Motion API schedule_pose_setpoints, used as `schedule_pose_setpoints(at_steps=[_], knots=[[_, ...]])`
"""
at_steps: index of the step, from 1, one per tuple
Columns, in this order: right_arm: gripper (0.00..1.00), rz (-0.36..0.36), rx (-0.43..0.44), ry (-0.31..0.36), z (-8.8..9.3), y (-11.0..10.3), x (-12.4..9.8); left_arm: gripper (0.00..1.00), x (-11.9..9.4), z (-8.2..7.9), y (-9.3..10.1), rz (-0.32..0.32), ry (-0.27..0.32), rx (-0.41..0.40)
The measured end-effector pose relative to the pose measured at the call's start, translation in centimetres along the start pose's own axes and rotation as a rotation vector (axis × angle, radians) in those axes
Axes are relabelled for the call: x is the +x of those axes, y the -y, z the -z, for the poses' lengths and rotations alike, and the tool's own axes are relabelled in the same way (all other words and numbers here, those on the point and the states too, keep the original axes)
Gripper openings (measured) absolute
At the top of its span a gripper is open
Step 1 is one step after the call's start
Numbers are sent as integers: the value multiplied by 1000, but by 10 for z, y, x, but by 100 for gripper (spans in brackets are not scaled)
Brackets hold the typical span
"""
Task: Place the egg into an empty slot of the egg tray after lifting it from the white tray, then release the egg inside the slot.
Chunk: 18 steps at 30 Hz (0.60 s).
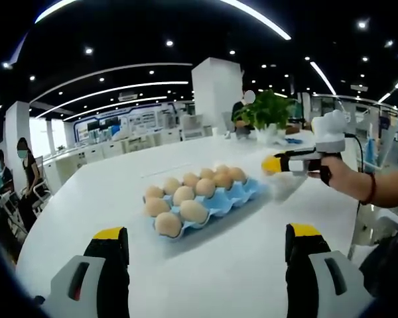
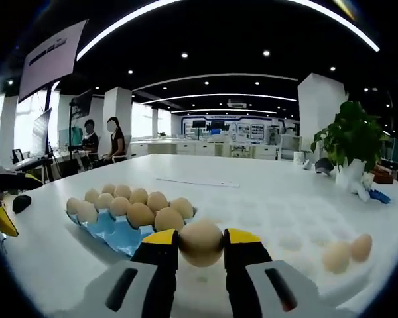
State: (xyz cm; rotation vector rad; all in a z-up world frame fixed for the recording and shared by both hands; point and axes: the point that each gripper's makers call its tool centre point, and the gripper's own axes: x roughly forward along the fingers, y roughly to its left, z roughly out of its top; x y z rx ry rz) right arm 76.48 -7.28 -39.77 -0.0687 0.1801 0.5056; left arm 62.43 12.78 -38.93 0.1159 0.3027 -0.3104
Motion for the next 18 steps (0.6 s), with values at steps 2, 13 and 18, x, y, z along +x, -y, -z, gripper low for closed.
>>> schedule_pose_setpoints(at_steps=[2, 13, 18], knots=[[28, -8, -4, 1, -1, -5, 1, 100, 1, 0, 2, 6, 2, -1], [28, -68, -20, 7, -7, -37, 10, 100, 1, 4, 4, 10, -8, -2], [28, -95, -20, 3, -7, -51, 14, 100, -1, 5, 3, 7, -8, -7]])
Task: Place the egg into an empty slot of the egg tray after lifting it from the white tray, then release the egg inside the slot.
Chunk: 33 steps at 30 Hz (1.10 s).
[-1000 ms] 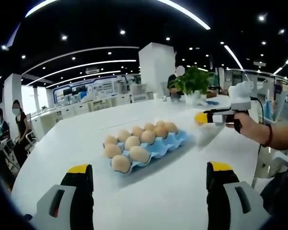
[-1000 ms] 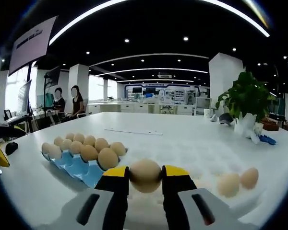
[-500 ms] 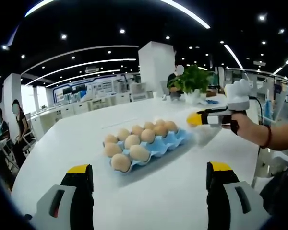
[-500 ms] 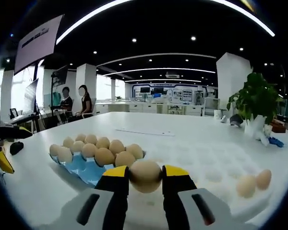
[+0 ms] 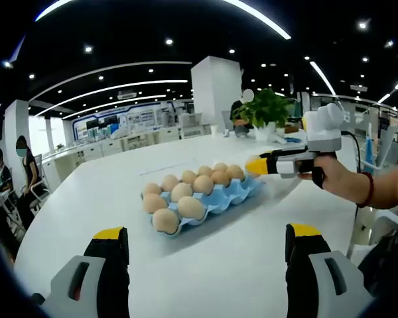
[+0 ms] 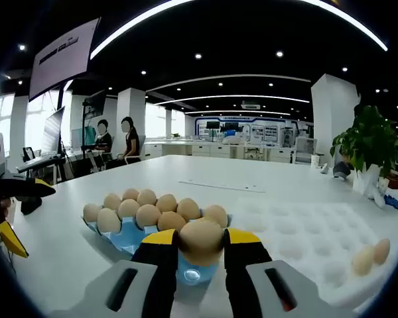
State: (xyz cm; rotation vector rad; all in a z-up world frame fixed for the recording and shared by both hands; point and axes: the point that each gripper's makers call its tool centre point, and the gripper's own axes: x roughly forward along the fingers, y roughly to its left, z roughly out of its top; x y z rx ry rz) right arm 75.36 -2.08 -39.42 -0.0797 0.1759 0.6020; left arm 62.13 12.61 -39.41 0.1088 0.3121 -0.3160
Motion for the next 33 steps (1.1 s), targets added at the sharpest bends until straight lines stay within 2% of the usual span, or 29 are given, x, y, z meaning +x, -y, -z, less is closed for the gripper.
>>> schedule_pose_setpoints(at_steps=[21, 28, 31, 33], knots=[[28, -114, -53, -25, 5, -56, 24, 100, -5, 3, -4, -11, -2, -6], [28, -107, -50, -42, 12, -57, 25, 100, -6, 4, -6, -13, -6, -5], [28, -107, -3, -56, 12, -55, 25, 100, -7, 3, -8, -15, 2, -11], [28, -114, 10, -41, 10, -56, 25, 100, -7, 4, -8, -17, -1, -4]])
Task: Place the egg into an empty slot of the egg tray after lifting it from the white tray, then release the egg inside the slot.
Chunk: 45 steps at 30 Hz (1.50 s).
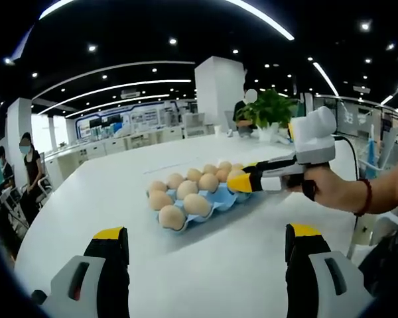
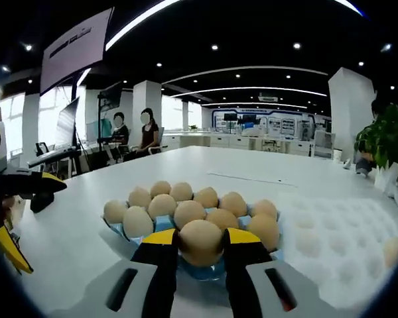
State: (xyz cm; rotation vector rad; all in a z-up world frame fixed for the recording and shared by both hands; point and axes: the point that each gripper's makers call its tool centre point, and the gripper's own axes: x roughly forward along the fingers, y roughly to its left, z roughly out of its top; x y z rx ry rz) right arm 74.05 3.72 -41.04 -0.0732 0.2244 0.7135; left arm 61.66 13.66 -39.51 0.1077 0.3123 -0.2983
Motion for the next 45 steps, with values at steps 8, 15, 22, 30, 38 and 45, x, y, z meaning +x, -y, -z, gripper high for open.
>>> schedule_pose_setpoints(at_steps=[8, 15, 22, 30, 38, 45], knots=[[28, -35, -78, 43, -14, -20, 5, 100, 2, 1, 1, 8, -7, 0], [28, -62, -81, 29, -9, -33, 15, 100, 4, 2, 3, 14, -11, 1], [28, -82, -76, -4, 6, -38, 25, 100, 6, 2, -13, 6, -11, -5], [28, -85, -67, 2, 7, -38, 26, 100, 7, 7, -19, 1, -24, -13], [29, -92, -66, 7, 7, -38, 29, 100, 7, 7, -15, 5, -17, -18], [32, -91, -69, 17, 6, -36, 31, 100, 4, 7, -11, 5, -19, -16]])
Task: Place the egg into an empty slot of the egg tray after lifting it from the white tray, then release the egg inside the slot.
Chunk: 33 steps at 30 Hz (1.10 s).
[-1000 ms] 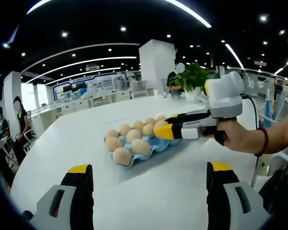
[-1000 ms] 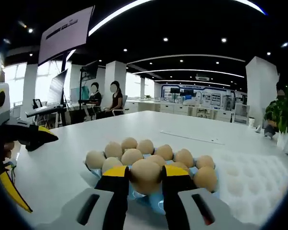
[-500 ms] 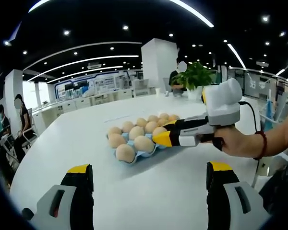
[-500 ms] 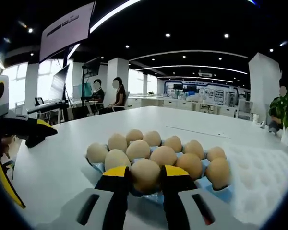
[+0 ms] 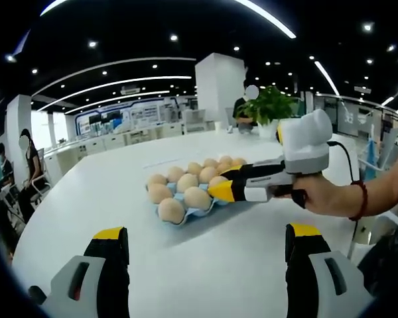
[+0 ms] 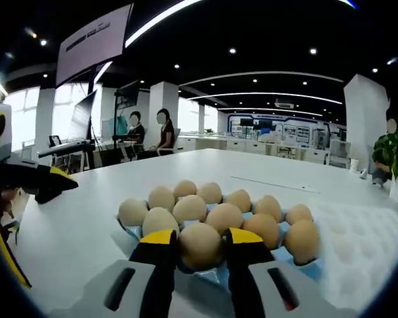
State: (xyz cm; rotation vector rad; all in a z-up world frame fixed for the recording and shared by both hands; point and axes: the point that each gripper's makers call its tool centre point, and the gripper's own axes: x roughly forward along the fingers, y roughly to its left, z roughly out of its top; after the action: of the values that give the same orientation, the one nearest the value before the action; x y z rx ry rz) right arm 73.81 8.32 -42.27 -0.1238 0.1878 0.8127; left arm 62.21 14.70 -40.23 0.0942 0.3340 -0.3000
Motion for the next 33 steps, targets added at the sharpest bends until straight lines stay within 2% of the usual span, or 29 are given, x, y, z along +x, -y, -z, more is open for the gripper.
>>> schedule_pose_setpoints(at_steps=[17, 23, 28, 31, 33], knots=[[40, 2, -6, 30, -10, 6, -13, 100, 3, -1, -4, 1, 12, -23], [48, 0, -26, 16, -7, 6, -19, 100, 4, -2, 4, 10, 12, -24], [50, 10, -26, -2, -4, 12, -22, 100, 5, -2, 7, 14, 12, -19], [50, 30, -36, -44, 3, 19, -24, 100, 4, -2, 12, 18, 11, -18], [51, 32, -27, -33, 2, 22, -26, 100, 5, -3, 14, 17, 13, -20]])
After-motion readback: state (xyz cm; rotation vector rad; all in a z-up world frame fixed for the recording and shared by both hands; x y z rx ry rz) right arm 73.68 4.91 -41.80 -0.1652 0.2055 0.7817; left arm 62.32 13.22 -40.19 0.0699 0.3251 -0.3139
